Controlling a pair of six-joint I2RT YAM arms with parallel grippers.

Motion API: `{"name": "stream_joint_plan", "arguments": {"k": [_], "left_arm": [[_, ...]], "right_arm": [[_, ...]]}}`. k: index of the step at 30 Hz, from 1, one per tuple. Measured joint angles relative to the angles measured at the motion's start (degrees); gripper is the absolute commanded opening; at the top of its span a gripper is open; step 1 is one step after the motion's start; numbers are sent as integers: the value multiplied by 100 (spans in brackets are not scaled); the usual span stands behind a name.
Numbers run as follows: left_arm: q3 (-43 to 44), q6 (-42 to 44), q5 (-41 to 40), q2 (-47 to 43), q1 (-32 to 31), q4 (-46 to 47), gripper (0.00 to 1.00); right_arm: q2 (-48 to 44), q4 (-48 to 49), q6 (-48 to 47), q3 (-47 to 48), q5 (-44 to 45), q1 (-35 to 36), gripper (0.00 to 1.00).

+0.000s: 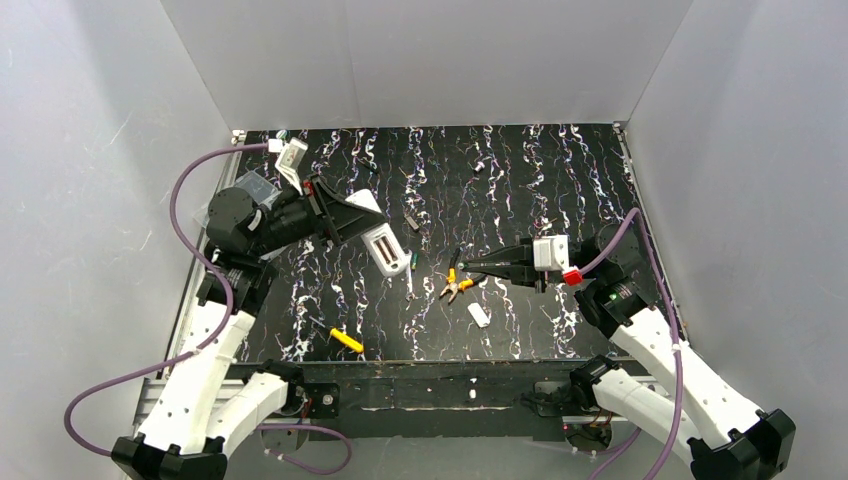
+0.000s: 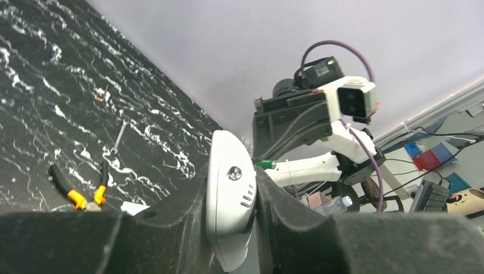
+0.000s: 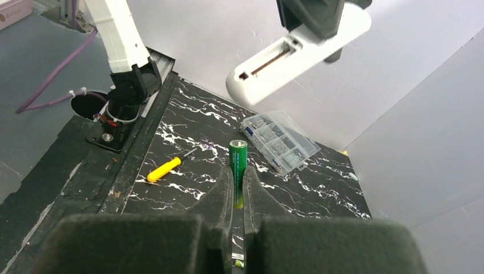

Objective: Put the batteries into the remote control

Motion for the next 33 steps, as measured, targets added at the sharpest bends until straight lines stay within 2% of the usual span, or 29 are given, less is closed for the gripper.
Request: {"name": "stream_joint_plan", "arguments": {"k": [5, 10, 21, 27, 33], "left_arm": [[367, -79, 131, 0, -2, 212, 0], [656, 195, 345, -63, -28, 4, 0], [1058, 1344, 372, -122, -74, -1580, 0], [1362, 2107, -92, -61, -155, -2715, 0], [1364, 2317, -625, -57, -192, -3198, 0]], "right_arm": [[24, -11, 4, 0, 66, 0, 1], [120, -2, 37, 0, 85, 0, 1], [310, 326, 442, 2, 162, 7, 1], [516, 442, 704, 17, 439, 111, 1], [927, 131, 761, 417, 944, 514, 1]]}}
